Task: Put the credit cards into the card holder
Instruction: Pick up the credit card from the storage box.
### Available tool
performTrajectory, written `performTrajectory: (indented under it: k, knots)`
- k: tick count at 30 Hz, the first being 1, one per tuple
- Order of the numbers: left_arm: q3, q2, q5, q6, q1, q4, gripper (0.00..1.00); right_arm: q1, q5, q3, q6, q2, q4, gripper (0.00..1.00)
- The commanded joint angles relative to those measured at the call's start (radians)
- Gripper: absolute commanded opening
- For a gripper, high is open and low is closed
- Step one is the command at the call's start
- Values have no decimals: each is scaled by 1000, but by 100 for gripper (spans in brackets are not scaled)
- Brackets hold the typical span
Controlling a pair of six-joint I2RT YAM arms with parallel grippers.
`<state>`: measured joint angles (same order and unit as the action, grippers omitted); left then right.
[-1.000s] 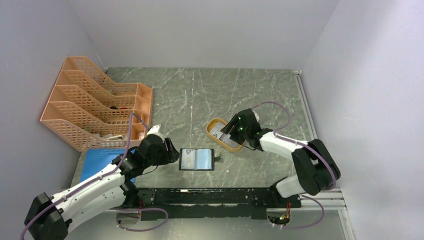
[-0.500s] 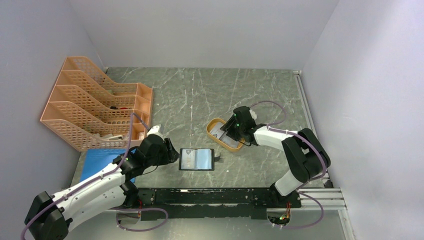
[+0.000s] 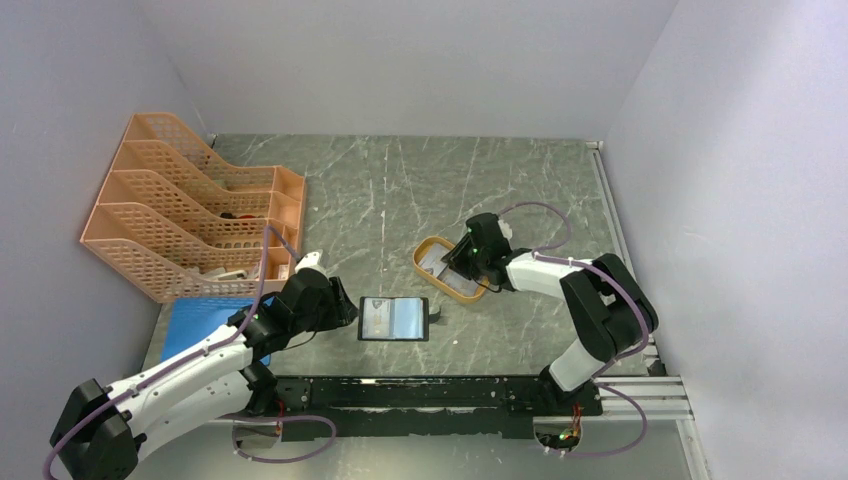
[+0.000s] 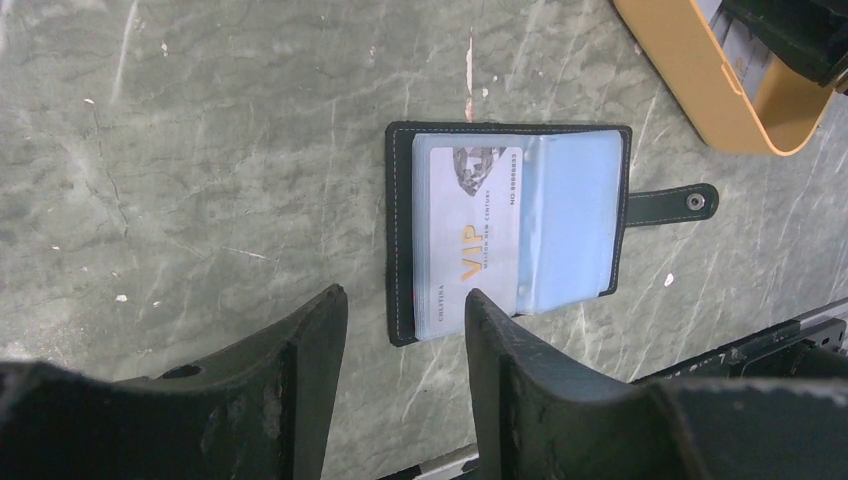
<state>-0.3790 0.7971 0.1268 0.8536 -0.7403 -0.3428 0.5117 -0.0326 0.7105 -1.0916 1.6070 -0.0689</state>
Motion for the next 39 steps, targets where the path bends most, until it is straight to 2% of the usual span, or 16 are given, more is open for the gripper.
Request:
performTrajectory:
  k: [1, 6, 15, 22, 34, 39]
  knots:
    - [-19, 2, 7, 6, 3, 2, 51, -4, -7, -54, 21, -18, 20, 31]
    - [-13, 5, 4, 8, 3, 5, 51, -16, 9, -86, 24, -59, 8, 26]
    - [-8, 1, 0, 12, 2, 7, 50, -27, 38, -110, 31, -87, -23, 25]
    - [-8, -7, 0, 12, 3, -1, 50, -29, 53, -114, 24, -116, -25, 14]
    - [-8, -1, -3, 12, 3, 7, 50, -28, 75, -106, 1, -180, 2, 0]
    - [-12, -5, 0, 10, 3, -2, 50, -29, 95, -95, -41, -205, 19, 0]
